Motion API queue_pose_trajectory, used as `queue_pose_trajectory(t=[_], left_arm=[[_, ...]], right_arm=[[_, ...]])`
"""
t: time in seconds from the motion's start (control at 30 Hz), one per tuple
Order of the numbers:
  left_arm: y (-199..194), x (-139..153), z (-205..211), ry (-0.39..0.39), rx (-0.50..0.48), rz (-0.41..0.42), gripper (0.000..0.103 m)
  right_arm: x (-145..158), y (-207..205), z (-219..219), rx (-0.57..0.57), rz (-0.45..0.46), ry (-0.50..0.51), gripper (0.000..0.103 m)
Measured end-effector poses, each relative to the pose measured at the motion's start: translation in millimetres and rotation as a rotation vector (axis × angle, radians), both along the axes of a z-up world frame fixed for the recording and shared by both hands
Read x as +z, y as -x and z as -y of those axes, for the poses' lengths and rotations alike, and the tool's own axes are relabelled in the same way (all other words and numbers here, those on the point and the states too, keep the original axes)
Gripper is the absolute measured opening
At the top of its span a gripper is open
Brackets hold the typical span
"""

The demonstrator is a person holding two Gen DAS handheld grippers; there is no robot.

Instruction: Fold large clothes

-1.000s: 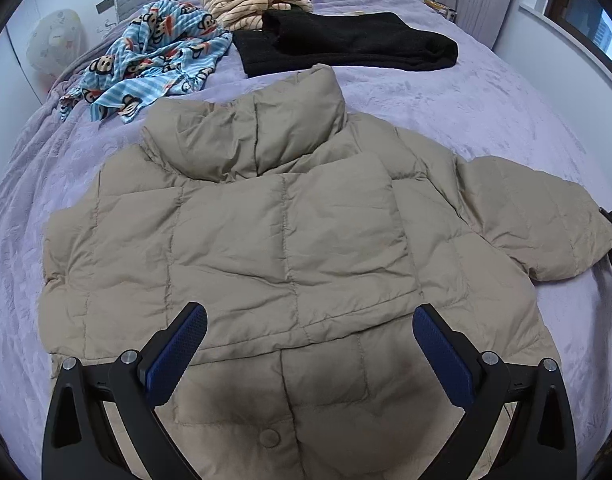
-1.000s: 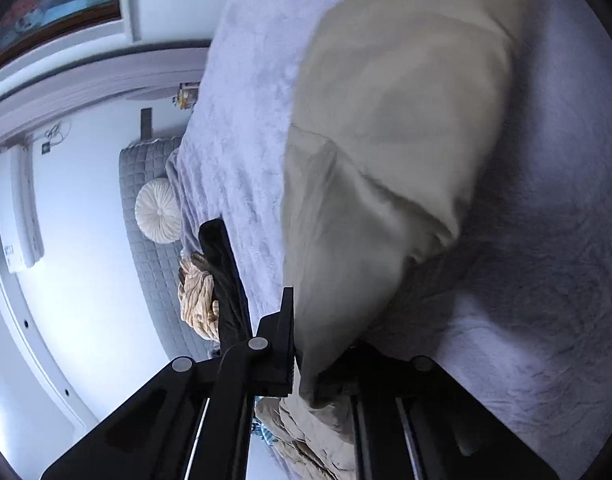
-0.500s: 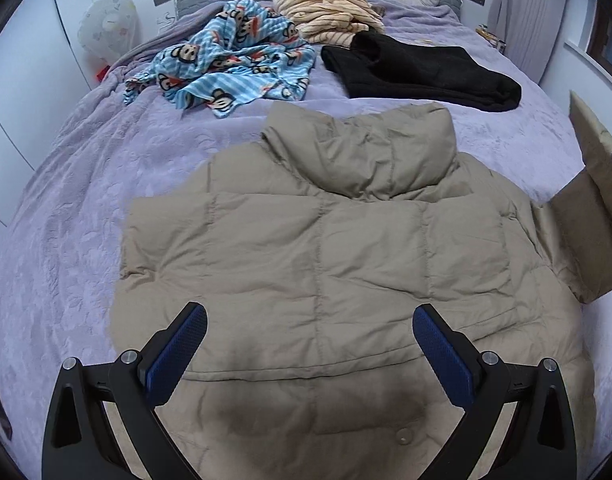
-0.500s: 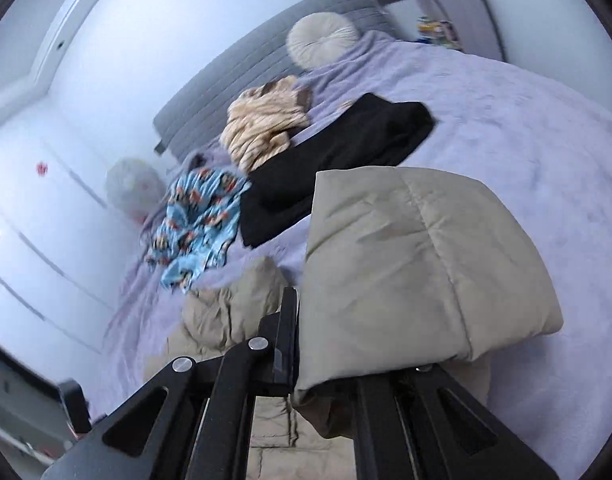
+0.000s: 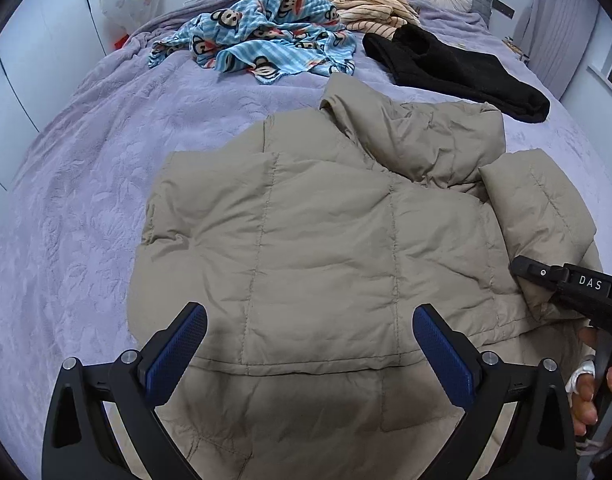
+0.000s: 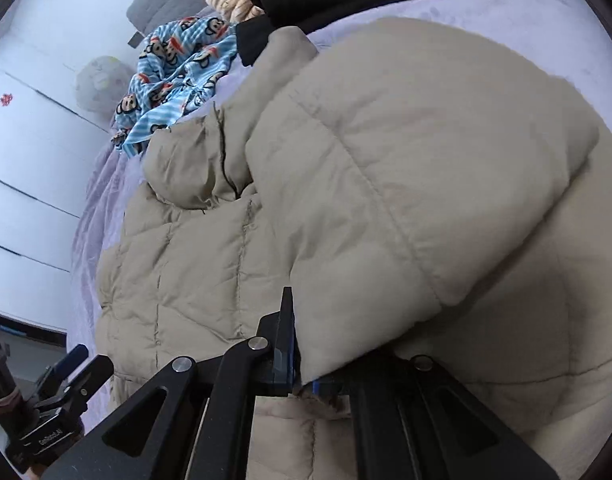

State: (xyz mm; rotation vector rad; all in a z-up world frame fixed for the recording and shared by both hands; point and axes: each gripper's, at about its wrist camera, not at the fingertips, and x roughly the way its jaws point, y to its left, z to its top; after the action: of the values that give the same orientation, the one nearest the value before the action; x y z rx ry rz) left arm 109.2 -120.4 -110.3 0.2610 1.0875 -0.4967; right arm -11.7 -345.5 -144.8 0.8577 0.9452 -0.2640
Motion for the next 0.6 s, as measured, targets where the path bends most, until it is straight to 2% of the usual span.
queue_pose_trajectory(t=[0.07,0.13,0.17,0.27,0.37,0.4,0.47,0.5,0.53,0.6], left_arm=[[0.0,-0.7,3.3,0.017,-0.008,-0.003,0.103],[0.0,-1.5,8.2,0.015,-0.018,0.002,0.103],[-0.8,-2.7,10.4,0.008,-0.021,0.004,0.103],[-5.2,-11.5,14.5,0.009,-0.044,-0.036,0.103],[-8.3,-18.1,16.2,0.022,-0.068,-0.070,0.103],[-8.5,-18.0,15.7,0.027,-0.069,-0.069,0.103],[-10.1,-15.4,12.6,0.044,-0.066,-0.066,0.103],[-11.6,-13.2,10.2,0.057,-0.061,-0.065,0.103],[-13.8,-10.5,6.9,0.075,-0.059,-0.062,0.103],[-20.7,-4.8,-1.2,0.114,-0.057,-0.055,0.103]], right_arm=[[1.5,3.7,2.9,-0.009,0.000,-0.034,0.020],[12.1,4.2,4.8,0.004,0.016,-0.056,0.065],[20.8,8.5,4.7,0.011,0.038,-0.062,0.069],[46.4,29.4,6.9,-0.016,0.077,-0.026,0.069],[55.2,56.7,26.1,-0.138,0.103,-0.051,0.069],[52.7,64.1,36.4,-0.185,0.109,-0.073,0.068],[45.4,68.2,56.1,-0.266,0.109,-0.108,0.034],[42.3,64.6,63.6,-0.288,0.105,-0.126,0.007],[39.7,60.5,70.0,-0.295,0.105,-0.141,0.006],[48.4,44.9,67.7,-0.256,0.127,-0.095,0.006]])
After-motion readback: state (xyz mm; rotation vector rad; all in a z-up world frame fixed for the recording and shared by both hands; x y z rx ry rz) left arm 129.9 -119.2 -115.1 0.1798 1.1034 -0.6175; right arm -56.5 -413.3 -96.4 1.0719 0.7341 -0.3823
